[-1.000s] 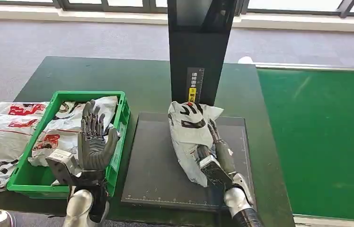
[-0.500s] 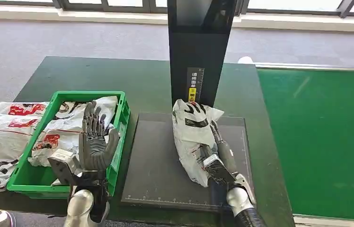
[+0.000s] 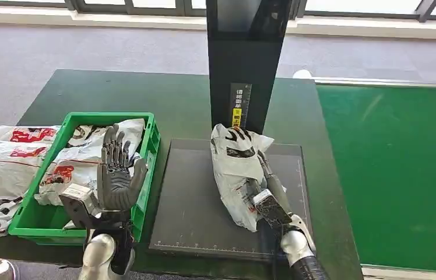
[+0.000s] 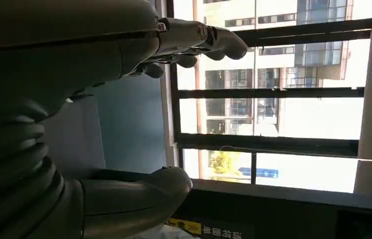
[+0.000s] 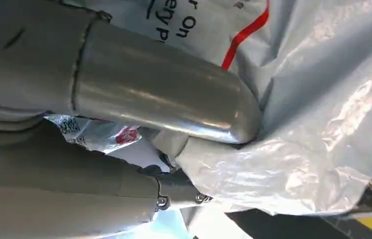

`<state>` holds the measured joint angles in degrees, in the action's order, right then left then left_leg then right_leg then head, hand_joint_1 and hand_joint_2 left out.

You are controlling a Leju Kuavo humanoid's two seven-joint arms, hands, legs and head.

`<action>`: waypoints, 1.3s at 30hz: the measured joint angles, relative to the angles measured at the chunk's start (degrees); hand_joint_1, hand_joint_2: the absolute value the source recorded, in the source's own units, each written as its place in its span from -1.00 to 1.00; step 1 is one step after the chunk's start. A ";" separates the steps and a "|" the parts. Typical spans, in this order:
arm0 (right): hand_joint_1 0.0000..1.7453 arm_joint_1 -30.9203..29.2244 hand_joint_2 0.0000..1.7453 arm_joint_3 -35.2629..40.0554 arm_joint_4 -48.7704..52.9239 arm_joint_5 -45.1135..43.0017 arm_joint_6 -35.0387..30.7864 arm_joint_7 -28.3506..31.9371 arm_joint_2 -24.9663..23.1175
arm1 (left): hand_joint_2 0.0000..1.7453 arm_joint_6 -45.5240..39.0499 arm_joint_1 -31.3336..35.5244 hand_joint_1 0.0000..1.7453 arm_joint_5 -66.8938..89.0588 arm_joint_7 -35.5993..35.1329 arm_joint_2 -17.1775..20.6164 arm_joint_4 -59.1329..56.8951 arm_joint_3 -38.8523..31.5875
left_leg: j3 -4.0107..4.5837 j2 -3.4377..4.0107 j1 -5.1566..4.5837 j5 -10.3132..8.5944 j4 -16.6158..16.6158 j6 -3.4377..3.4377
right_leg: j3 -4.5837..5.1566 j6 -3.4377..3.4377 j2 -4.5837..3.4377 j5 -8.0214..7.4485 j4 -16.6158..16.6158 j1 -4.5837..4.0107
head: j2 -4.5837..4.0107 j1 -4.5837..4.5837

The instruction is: Moved the parcel from conveyor to table for the left to box.

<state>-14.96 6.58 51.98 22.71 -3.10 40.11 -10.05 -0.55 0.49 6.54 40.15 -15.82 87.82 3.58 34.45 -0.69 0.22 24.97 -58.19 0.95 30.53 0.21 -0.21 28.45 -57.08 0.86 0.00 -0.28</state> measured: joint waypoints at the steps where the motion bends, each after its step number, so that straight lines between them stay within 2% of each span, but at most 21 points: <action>1: -1.00 -0.27 -1.00 0.00 -0.51 0.29 0.09 0.00 0.04 | 1.00 -0.09 0.01 -1.00 0.00 0.00 0.00 -0.07 0.00 | 0.00 0.00 0.00 0.00 0.00 0.00 | 0.00 0.00 0.00 0.00 0.00 0.00 | 0.00 0.00; 17: -1.00 -1.35 -1.00 0.00 -3.87 0.79 2.28 0.02 0.17 | 1.00 -0.26 0.01 -1.00 0.00 0.00 0.00 -0.09 0.00 | 0.00 -0.01 0.00 0.00 0.00 0.00 | -0.01 0.00 0.00 0.00 0.00 0.00 | -0.02 0.00; 25: -1.00 -1.36 -1.00 0.00 -3.89 -2.40 6.97 0.02 0.31 | 1.00 -0.26 0.01 -1.00 0.00 0.00 0.00 -0.09 0.00 | -0.01 0.00 0.00 0.00 0.00 0.00 | -0.02 0.00 0.00 0.00 0.00 0.00 | 0.00 0.00; 39: -1.00 -1.26 -1.00 0.00 -3.11 -3.06 6.69 0.02 0.39 | 1.00 -0.46 0.02 -1.00 0.09 0.00 0.00 -0.17 0.00 | -0.01 0.00 0.00 0.00 0.00 0.00 | -0.02 0.01 0.00 -0.01 0.00 0.00 | -0.02 0.00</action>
<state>-16.21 6.58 48.87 19.65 3.58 40.13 -9.66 -1.01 0.51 6.62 40.15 -15.82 87.65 3.58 34.44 -0.69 0.22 24.97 -58.19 0.95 30.52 0.22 -0.21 28.44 -57.08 0.86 -0.02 -0.28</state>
